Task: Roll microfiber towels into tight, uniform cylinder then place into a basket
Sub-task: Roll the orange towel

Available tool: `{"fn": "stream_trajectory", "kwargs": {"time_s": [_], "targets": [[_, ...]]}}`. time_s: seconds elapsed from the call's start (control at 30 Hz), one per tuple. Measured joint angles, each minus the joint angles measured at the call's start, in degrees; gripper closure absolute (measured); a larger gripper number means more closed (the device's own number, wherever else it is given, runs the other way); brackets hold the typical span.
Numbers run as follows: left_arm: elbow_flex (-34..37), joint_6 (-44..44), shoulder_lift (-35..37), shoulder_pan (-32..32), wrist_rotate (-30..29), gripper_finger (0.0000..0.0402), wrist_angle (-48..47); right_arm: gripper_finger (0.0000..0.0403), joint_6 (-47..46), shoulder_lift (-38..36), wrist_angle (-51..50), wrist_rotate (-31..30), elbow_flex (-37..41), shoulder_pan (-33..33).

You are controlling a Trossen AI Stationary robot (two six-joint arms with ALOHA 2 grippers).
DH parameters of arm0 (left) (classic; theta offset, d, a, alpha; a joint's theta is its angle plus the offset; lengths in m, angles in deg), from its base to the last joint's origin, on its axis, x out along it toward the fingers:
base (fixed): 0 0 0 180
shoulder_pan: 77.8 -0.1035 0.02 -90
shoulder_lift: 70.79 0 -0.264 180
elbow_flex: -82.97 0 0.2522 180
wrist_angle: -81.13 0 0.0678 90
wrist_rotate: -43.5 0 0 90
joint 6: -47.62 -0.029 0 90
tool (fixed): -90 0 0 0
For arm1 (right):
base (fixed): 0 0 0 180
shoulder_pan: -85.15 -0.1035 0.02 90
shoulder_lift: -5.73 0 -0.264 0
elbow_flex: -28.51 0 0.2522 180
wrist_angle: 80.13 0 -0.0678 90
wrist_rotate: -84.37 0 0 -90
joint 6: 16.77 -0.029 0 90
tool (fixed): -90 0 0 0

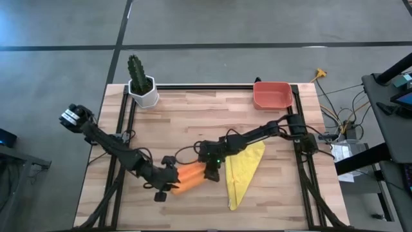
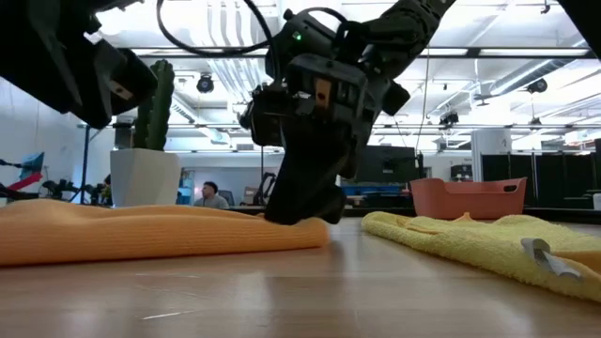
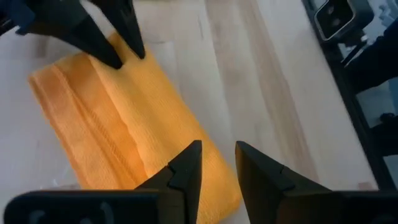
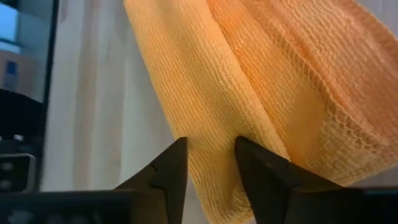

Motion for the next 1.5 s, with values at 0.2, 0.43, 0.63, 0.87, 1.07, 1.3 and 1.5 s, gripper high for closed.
{"fn": "stream_trajectory", "kwargs": {"time_s": [0.2,0.43,0.63,0.87,1.07,1.3,1.5], "targets": [[1.37,-2.46,0.10,-0.09,1.87,0.0243,-0.07,0.0257,-5.69,0.00,-0.06,6.19,0.09,2.19],[2.06,-13.44,-2.36,-0.09,1.72,0.0131,-0.19,0.0257,-6.37,-0.04,-0.74,9.25,0.09,3.18],[2.12,-20.68,-6.17,0.04,2.03,0.0101,0.45,0.0257,-8.28,-0.11,-0.55,9.23,0.09,3.16],[2.14,-20.75,-11.28,1.17,3.48,0.0100,0.75,0.0257,-11.14,-0.21,-0.30,9.23,0.09,3.16],[2.01,-20.21,-14.90,1.51,2.52,0.0100,1.48,0.0257,-11.92,-0.26,-0.29,9.25,0.07,3.16],[2.08,-9.34,-17.14,1.79,-0.07,0.0100,1.57,0.0257,-13.20,-0.35,-0.28,9.27,0.02,3.16],[2.12,-1.84,-18.46,3.30,-3.59,0.0124,2.57,0.0262,-15.84,-0.37,-0.29,9.41,0.00,3.30]]}}
